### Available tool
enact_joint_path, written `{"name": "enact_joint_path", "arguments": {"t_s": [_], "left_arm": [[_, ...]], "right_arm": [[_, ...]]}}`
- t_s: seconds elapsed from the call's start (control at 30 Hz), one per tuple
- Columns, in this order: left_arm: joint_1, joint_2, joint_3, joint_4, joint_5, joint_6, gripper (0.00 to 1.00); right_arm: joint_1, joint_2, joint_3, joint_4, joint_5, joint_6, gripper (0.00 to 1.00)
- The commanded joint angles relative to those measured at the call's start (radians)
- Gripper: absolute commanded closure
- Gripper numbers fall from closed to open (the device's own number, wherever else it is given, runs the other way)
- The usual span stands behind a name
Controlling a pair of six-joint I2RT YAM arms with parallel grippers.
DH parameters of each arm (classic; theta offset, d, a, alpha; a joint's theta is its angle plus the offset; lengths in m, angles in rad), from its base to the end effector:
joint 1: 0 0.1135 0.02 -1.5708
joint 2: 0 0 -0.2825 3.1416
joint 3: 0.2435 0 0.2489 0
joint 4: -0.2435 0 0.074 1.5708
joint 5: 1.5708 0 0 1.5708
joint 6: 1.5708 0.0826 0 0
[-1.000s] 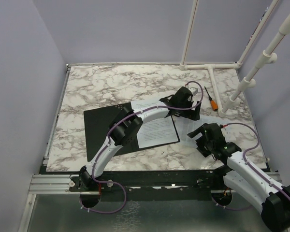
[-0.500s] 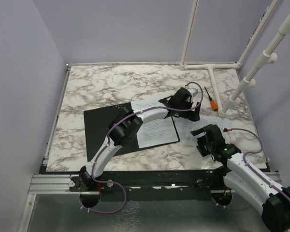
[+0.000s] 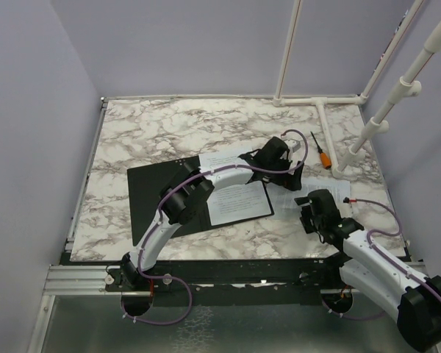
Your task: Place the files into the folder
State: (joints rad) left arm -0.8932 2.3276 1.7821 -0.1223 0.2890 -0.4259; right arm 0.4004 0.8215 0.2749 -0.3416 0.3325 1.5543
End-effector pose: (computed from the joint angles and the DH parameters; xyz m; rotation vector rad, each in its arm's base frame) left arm 0.3402 -0.4603 0.1500 0.7233 2.3048 -0.9931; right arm 0.1588 0.0380 0.1280 1.4588 1.9737 0.4915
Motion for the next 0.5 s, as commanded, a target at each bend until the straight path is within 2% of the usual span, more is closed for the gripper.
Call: {"name": "enact_joint_path", "arguments": {"t_s": [0.0,0.23,0.47], "left_arm": [[-0.024,-0.031,-0.061,-0.105,0.042,0.011,0.01],[-0.031,-0.061,-0.098,-0.106,0.044,0.021,0.01],[-0.038,-0.093,-0.101,-0.105,0.052,0.021,0.01]], "right_arm": [[0.000,0.013,-0.044,-0.133,0.125,0.037,0.27],[0.000,-0.014,-0.026,-0.177,0.173,0.051,0.47],[0.000,-0.076,0.007,-0.283,0.239,0.061,0.77]]}}
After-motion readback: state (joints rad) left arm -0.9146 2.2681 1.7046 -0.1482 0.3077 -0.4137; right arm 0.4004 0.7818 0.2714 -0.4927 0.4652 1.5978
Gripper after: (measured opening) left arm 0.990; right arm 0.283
